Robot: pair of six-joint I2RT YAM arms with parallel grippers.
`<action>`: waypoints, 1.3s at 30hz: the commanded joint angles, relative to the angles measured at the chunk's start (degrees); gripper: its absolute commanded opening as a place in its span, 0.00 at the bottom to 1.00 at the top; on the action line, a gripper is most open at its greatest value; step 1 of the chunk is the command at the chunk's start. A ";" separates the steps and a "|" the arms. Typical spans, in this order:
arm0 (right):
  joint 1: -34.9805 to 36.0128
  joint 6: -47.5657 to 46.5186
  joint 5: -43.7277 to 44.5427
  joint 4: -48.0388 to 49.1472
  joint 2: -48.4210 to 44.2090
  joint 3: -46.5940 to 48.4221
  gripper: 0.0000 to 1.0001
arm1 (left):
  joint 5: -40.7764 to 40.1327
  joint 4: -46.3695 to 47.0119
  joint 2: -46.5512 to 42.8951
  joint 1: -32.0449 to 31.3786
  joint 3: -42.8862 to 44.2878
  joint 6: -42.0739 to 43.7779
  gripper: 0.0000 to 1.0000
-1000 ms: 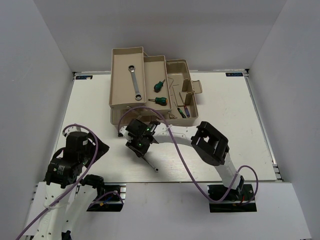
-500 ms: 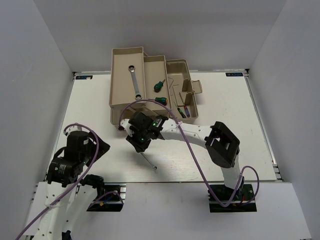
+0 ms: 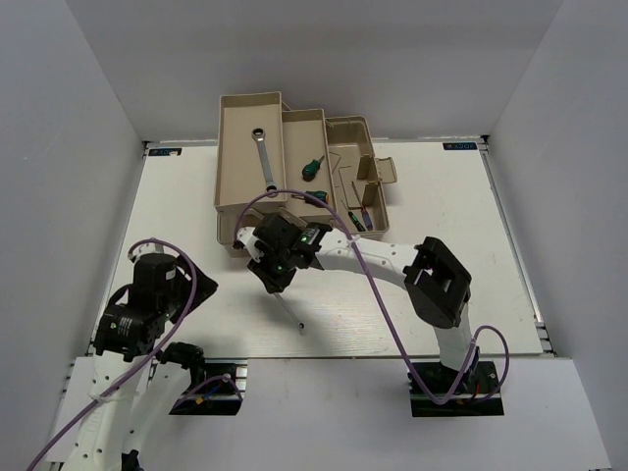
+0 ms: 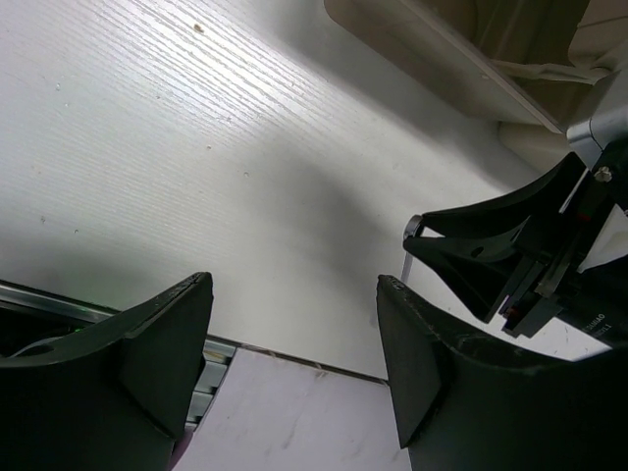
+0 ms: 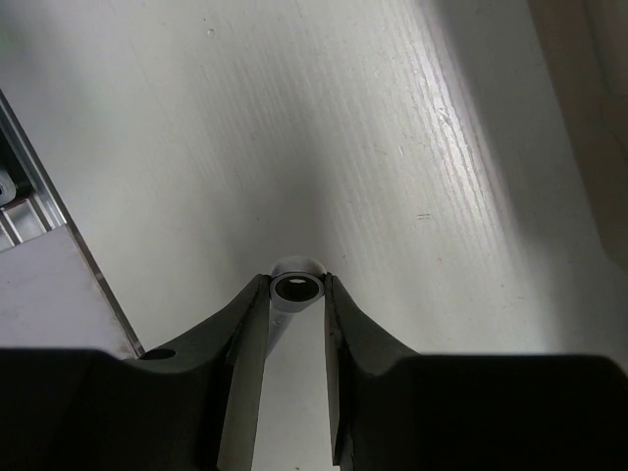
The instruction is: Sort the tools into containers
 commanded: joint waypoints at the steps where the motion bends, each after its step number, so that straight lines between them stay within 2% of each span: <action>1: -0.53 -0.29 0.31 0.79 -2.08 1.92 0.00 | 0.92 1.36 0.50 -0.16 -0.30 0.86 0.78; 11: -1.06 -0.20 3.39 2.90 0.48 2.62 0.00 | 2.06 1.97 0.50 -0.16 -0.92 0.86 0.78; 21: -1.41 -0.11 3.57 2.38 -1.37 2.71 0.00 | 3.12 3.12 0.50 -0.16 -2.49 0.86 0.78; 39: -2.82 0.94 2.69 2.29 -7.70 3.15 0.00 | 13.04 13.49 2.70 -0.16 -9.00 0.86 0.78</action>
